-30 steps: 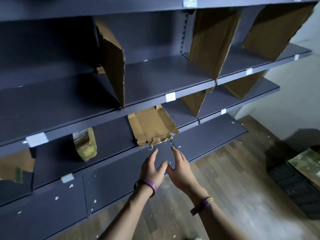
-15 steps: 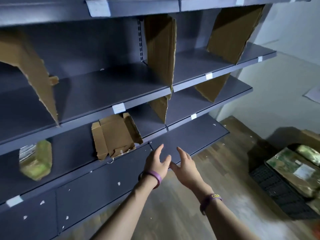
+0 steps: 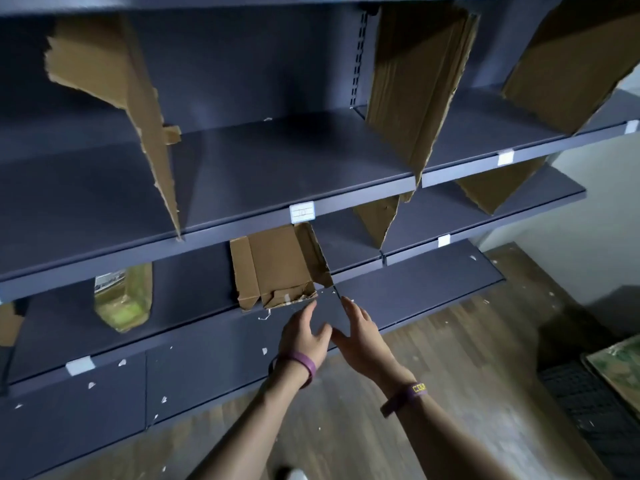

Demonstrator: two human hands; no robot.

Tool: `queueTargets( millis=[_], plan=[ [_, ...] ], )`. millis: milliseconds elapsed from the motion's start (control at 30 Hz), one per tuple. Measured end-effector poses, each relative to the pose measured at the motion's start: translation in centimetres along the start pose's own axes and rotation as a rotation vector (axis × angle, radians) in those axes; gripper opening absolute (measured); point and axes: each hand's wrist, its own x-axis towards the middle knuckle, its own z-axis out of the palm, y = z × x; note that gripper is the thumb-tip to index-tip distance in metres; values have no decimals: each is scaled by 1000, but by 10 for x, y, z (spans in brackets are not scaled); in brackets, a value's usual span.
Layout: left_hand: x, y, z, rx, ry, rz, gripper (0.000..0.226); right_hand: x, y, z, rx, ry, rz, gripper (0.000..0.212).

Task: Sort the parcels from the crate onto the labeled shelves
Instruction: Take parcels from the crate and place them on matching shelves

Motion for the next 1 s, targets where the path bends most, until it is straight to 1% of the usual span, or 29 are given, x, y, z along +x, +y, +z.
queueTargets(
  millis=[67,167,233,333,567,733,1000],
  plan=[
    [0,7,5,-7,-40,20,54,-1,3,-7,5,18,33,75],
    [5,27,24,7,-85,70,54,-3,18,-28,24,84,49,71],
    [3,43,43,17,-131,106,53,-11,34,-44,29,132,63,70],
    [-3,74,83,45,-216,177,53,-28,70,-78,65,210,130,69],
    [-51,177,226,70,-460,335,53,-98,201,-185,170,440,303,69],
    [-87,250,331,128,-569,433,53,-142,293,-263,209,591,369,69],
    [-117,318,456,222,-734,508,53,-191,396,-334,353,741,506,69]
  ],
)
